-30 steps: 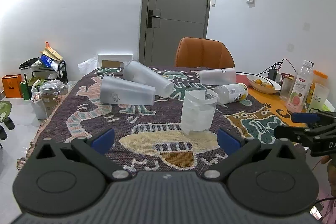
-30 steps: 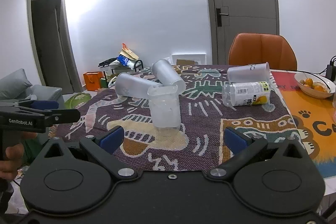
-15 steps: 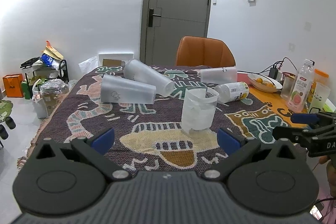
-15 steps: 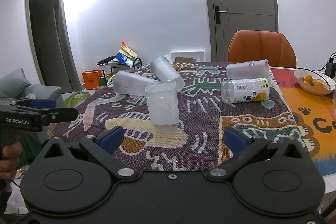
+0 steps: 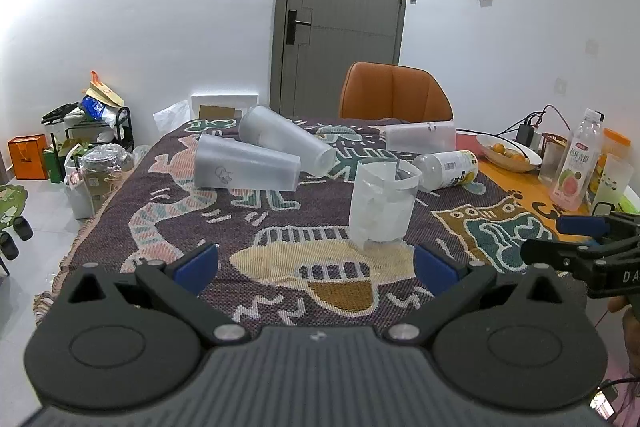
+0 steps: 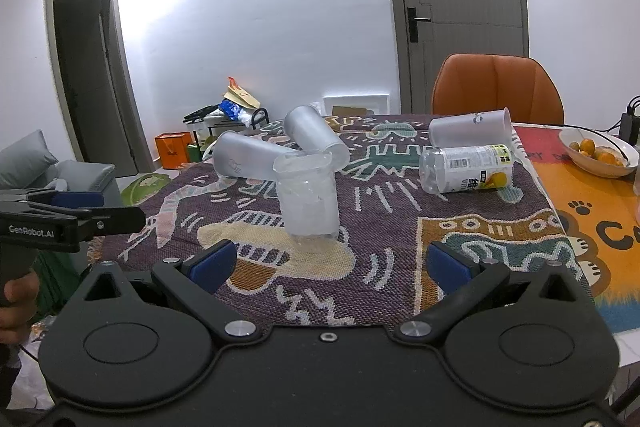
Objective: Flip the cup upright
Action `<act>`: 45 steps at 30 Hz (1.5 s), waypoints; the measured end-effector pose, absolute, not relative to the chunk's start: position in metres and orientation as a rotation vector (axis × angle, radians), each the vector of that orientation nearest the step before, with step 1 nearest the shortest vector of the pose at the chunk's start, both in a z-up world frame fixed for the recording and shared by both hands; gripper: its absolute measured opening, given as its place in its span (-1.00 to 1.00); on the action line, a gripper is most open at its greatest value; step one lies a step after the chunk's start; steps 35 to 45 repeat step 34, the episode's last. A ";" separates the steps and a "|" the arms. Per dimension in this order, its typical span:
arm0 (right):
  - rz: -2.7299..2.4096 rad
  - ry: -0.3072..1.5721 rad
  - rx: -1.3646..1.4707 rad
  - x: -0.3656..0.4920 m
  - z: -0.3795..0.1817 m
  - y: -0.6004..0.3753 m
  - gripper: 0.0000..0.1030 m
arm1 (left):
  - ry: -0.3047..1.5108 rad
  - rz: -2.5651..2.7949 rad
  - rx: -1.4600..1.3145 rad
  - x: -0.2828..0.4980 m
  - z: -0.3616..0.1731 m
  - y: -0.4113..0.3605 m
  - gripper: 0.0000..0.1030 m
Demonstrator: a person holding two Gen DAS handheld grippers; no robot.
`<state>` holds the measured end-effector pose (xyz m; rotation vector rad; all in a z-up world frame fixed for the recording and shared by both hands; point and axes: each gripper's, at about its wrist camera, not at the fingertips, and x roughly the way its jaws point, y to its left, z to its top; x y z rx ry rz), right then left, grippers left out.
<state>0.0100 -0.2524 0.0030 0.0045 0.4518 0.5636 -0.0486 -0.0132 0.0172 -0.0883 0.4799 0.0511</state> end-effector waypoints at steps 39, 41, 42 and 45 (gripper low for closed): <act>0.560 0.461 0.007 0.012 0.001 -0.253 1.00 | 0.494 0.054 -0.081 -0.047 0.014 -0.016 1.00; 0.560 0.461 0.007 0.012 0.001 -0.253 1.00 | 0.494 0.054 -0.081 -0.047 0.014 -0.016 1.00; 0.560 0.461 0.007 0.012 0.001 -0.253 1.00 | 0.494 0.054 -0.081 -0.047 0.014 -0.016 1.00; 0.560 0.461 0.007 0.012 0.001 -0.253 1.00 | 0.494 0.054 -0.081 -0.047 0.014 -0.016 1.00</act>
